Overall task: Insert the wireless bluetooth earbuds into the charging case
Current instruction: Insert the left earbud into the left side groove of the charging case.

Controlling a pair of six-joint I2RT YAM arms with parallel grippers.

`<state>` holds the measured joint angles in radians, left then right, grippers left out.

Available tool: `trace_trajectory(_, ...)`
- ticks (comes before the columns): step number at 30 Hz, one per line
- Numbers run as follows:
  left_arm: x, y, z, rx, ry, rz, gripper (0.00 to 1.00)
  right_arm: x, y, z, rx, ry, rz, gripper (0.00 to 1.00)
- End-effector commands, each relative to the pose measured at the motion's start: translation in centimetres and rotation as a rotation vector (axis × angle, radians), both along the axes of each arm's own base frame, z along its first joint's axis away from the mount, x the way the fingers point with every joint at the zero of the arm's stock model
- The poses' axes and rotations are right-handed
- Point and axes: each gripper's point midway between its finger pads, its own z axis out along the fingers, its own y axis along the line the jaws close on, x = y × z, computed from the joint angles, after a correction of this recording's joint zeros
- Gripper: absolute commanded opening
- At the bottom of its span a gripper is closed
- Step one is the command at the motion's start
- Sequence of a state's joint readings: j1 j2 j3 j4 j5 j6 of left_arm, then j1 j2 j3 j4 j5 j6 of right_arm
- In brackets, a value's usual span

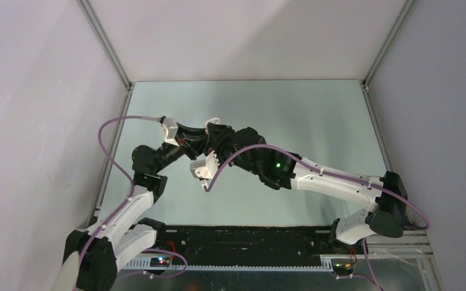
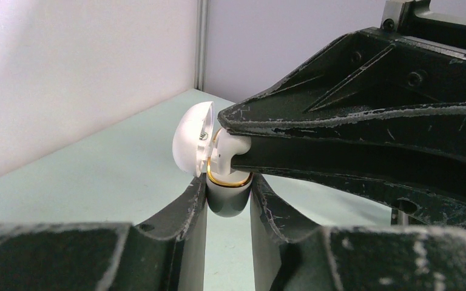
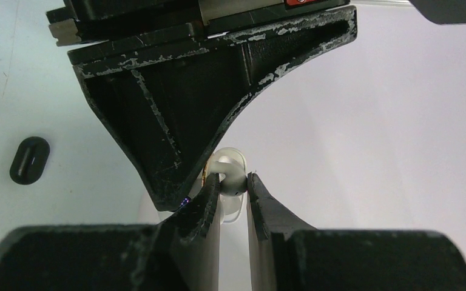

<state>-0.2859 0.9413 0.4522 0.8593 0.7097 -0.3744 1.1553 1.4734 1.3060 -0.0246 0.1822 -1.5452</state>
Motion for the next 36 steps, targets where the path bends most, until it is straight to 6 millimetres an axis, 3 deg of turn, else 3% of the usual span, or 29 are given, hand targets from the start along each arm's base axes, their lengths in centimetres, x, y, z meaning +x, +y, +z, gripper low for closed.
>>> trace_trajectory(1,-0.6,0.3,5.0,-0.022,-0.252,0.028,0.0,0.0,-0.6,-1.6,-0.063,0.008,-0.004,0.06)
trace_trajectory(18,-0.7,0.3,3.9,0.018,-0.271,0.031,0.0,-0.2,-1.1,-2.2,-0.133,-0.008,0.025,0.39)
trace_trajectory(29,-0.9,0.1,3.6,0.027,-0.274,0.016,0.0,-0.6,-1.6,-2.1,-0.139,0.007,0.042,0.43)
trace_trajectory(36,-1.7,-0.4,3.0,0.05,-0.276,-0.029,0.0,-0.9,-1.4,-2.8,-0.161,0.016,0.063,0.39)
